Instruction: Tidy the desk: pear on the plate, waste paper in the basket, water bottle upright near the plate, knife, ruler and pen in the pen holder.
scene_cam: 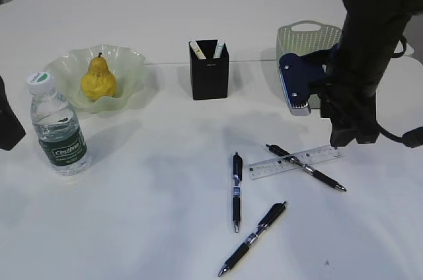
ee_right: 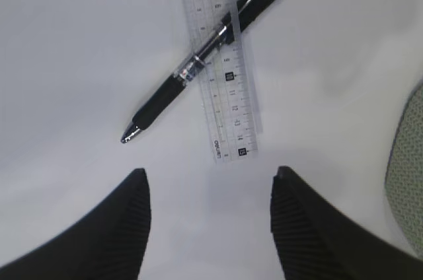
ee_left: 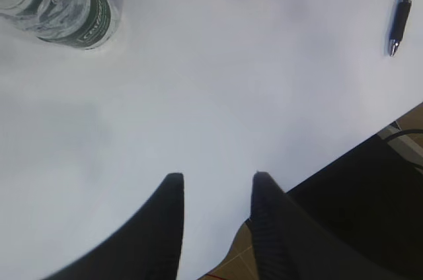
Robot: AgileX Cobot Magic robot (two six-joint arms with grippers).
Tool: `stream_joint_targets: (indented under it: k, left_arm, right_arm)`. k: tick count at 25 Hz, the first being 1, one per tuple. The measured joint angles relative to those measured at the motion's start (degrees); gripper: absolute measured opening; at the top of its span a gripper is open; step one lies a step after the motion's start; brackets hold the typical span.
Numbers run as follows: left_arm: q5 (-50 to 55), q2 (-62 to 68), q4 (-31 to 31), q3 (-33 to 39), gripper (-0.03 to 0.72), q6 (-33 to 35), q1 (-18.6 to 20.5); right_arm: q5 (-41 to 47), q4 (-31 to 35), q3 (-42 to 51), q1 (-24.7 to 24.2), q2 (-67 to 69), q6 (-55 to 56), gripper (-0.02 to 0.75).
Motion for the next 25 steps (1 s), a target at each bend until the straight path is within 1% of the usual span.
stream_joint_targets:
  k: [6, 8, 15, 18, 22, 25]
  left_arm:
    - [-0.87, 0.0, 0.0, 0.0, 0.237, 0.0, 0.0]
    - [-1.12, 0.0, 0.0, 0.0, 0.237, 0.0, 0.0]
    - [-1.25, 0.0, 0.0, 0.0, 0.237, 0.0, 0.0]
    - [-1.63, 0.0, 0.0, 0.0, 0.237, 0.0, 0.0]
    - [-1.8, 0.0, 0.0, 0.0, 0.237, 0.0, 0.0]
    - [-2.21, 0.0, 0.0, 0.0, 0.237, 0.0, 0.0]
  right_arm:
    - [-0.89, 2.16, 0.0, -1.03, 0.45, -2.79, 0.46]
    - [-1.81, 2.79, 0.0, -1.19, 2.54, -3.33, 0.46]
    - [-3.34, 2.31, 0.0, -1.25, 6.15, -3.67, 0.46]
    - [-4.33, 1.75, 0.0, -2.02, 6.39, -3.78, 0.46]
    - [-5.09, 1.3, 0.0, -4.25, 7.08, -3.88, 0.46]
    - [-5.97, 1.27, 0.0, -4.68, 7.17, -3.99, 0.46]
